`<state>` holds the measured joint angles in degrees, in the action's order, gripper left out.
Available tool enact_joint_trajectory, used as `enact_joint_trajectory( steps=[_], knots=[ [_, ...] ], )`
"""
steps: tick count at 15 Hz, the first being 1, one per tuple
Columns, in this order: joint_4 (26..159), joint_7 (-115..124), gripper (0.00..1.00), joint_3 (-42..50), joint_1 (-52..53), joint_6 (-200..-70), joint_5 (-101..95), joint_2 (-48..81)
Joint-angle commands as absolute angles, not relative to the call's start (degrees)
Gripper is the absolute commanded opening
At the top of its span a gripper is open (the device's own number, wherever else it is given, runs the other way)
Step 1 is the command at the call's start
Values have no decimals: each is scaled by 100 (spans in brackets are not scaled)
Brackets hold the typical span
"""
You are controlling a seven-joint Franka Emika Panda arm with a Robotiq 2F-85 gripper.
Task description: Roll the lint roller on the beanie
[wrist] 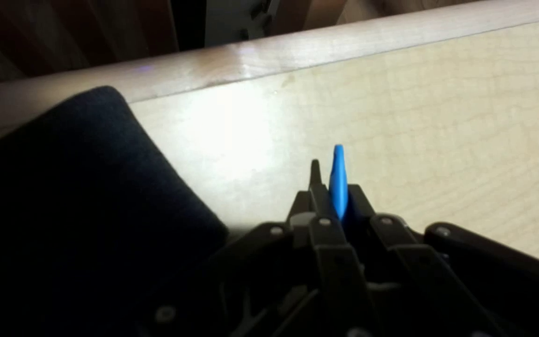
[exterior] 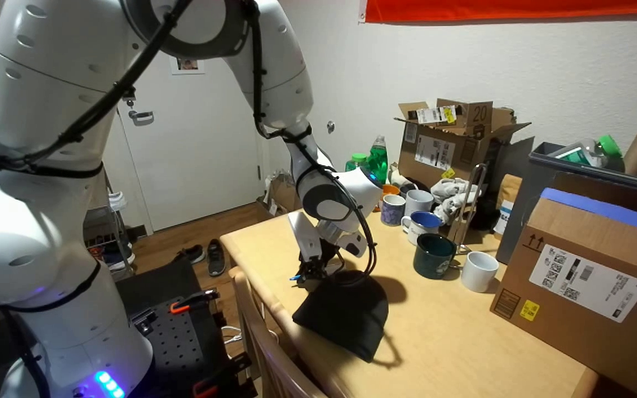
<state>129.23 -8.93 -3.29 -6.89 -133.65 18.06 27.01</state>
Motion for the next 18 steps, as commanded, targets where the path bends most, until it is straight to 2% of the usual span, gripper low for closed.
enact_joint_trajectory(
  steps=[1,9,18],
  knots=[
    [13375,-1019,3,-417,-667,-13630,1913,2253],
    [13886,-1060,3,-428,-678,-14027,1997,1610],
    [13660,-1147,3,-129,-973,-13850,2142,1810]
  ],
)
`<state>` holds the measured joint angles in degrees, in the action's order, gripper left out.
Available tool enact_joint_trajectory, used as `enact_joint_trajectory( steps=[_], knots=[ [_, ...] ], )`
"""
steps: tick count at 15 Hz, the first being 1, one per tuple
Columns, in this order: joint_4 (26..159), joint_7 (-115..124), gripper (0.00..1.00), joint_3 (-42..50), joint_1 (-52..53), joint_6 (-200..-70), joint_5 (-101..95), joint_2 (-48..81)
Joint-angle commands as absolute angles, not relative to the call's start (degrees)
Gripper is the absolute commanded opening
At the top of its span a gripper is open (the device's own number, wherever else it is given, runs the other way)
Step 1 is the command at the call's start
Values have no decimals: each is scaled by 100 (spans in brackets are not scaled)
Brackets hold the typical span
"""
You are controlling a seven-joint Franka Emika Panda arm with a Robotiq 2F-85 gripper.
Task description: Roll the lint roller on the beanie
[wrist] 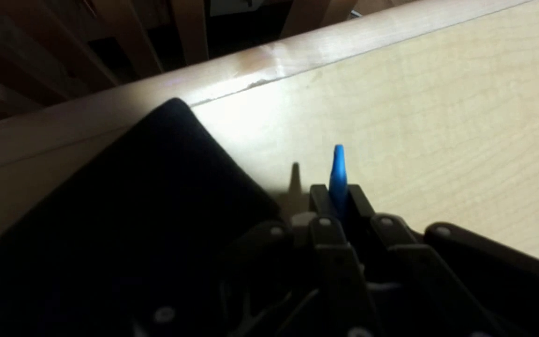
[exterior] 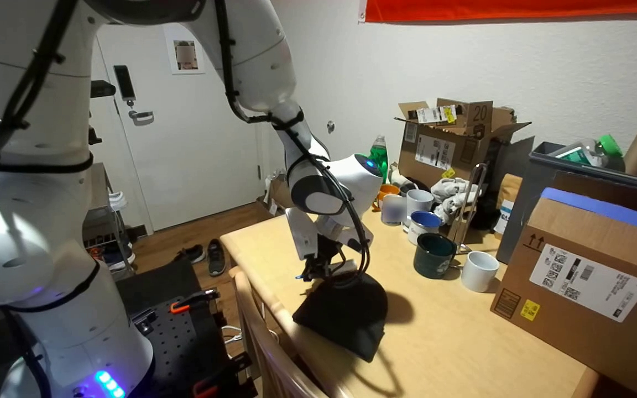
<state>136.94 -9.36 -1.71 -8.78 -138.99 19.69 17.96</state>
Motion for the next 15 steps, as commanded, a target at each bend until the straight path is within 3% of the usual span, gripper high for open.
enact_joint_trajectory(
  steps=[1,15],
  knots=[
    [13631,-1180,3,-130,-983,-13839,2135,1856],
    [13104,-1217,3,-142,-1308,-13495,2168,2611]
  ],
)
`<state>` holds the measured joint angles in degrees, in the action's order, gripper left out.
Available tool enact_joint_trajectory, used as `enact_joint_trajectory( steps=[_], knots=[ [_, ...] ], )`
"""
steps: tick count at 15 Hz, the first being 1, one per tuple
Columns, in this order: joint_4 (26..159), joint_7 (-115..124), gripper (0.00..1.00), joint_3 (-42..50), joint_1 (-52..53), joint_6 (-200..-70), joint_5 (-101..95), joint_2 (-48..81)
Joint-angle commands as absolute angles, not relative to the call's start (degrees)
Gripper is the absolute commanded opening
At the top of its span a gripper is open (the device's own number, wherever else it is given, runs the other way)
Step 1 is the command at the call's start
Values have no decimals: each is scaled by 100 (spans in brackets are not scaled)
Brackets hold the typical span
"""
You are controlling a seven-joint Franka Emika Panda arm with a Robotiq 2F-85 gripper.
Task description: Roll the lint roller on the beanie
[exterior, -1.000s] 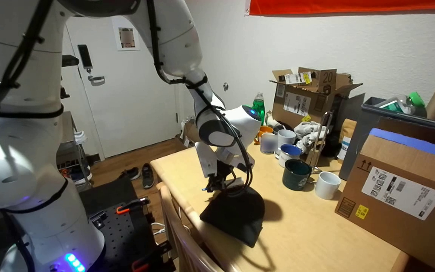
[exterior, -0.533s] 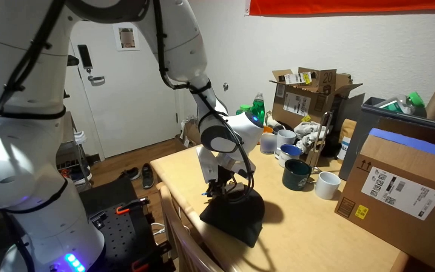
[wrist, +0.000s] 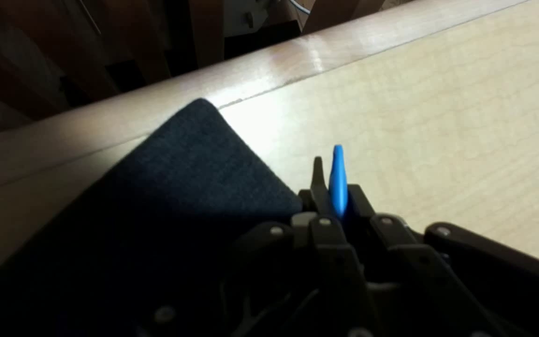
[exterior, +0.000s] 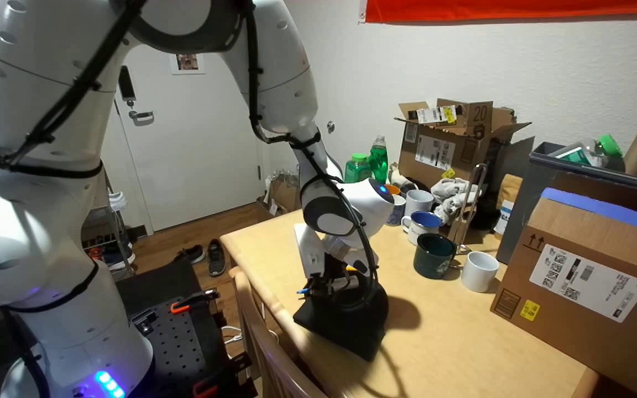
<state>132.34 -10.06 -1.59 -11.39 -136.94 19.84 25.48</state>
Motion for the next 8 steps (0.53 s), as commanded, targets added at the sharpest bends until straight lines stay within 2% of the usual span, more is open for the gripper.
enact_joint_trajectory(
  steps=[1,8],
  knots=[
    [13115,-1220,3,-135,-1339,-13484,2187,2587],
    [13269,-1519,3,-83,-1678,-13530,2581,2466]
  ],
)
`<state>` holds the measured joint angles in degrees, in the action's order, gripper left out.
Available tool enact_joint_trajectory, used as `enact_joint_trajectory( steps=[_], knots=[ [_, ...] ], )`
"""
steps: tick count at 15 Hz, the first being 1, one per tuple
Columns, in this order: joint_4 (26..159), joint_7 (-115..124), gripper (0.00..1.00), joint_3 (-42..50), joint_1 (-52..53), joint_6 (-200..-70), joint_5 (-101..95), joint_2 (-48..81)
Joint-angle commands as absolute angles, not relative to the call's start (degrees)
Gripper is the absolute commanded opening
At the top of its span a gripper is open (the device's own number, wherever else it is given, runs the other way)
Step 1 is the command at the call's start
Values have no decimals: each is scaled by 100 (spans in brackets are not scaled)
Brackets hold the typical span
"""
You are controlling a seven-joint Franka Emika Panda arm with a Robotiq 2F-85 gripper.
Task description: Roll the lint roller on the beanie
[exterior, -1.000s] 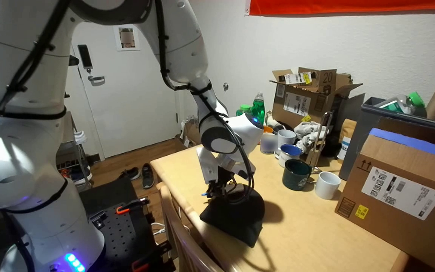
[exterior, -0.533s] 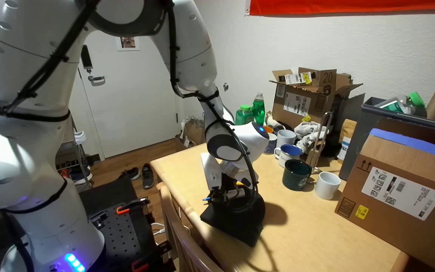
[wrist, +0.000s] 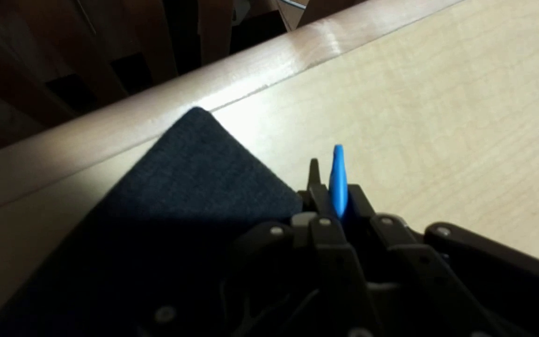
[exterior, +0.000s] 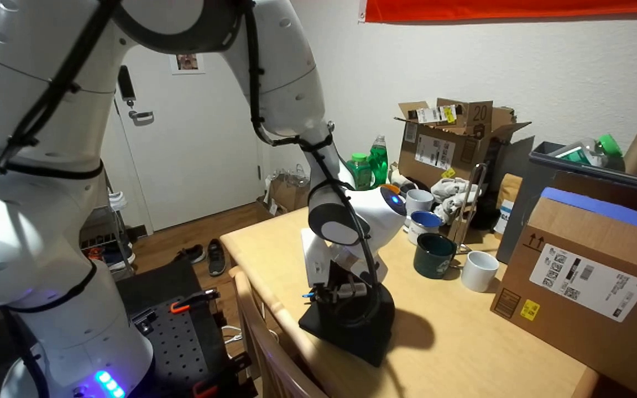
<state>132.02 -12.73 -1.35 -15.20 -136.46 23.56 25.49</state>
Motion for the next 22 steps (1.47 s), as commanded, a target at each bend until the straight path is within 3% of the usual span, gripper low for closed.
enact_joint_trajectory(
  steps=[1,22],
  knots=[
    [13296,-1584,3,-76,-1721,-13520,2628,2444],
    [13802,-2711,3,383,-2411,-13505,3331,2071]
  ],
)
